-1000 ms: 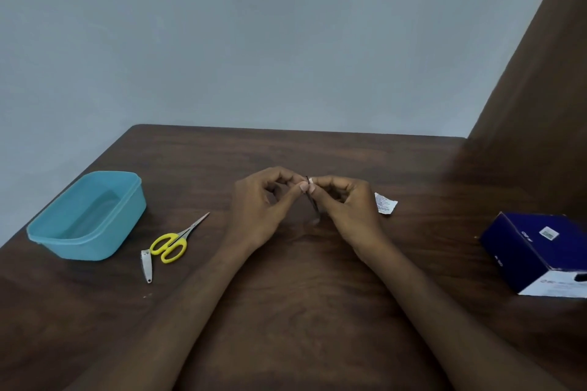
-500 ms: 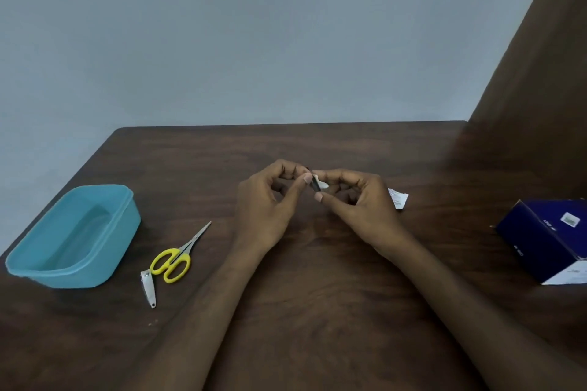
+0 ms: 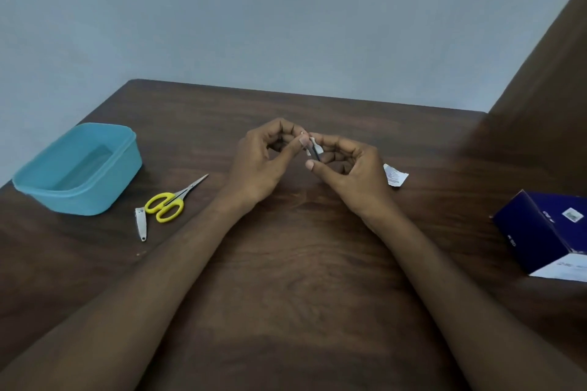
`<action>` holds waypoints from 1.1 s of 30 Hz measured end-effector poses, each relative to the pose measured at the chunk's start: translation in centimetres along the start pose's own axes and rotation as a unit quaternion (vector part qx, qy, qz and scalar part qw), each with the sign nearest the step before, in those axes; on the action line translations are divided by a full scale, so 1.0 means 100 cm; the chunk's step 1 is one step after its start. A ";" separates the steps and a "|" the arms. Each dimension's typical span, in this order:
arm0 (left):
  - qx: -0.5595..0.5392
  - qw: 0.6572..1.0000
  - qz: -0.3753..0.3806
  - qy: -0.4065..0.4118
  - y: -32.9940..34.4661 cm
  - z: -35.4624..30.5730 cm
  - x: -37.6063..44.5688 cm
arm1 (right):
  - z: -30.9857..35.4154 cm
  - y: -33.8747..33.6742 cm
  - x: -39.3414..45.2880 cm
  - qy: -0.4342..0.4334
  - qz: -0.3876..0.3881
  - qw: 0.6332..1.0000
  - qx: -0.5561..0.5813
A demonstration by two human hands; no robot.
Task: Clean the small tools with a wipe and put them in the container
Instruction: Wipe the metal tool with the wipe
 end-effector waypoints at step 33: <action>-0.059 0.998 -0.034 -0.014 0.000 0.007 0.000 | 0.002 -0.001 -0.007 0.035 -0.042 0.998 -0.015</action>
Point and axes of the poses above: each hand's wrist, its own x-axis towards the middle knuckle, its own y-axis out of the palm, z = x × y, the point moved 1 cm from there along x, towards the middle knuckle, and after that the axes turned 1 degree about z, right-handed, at the moved point
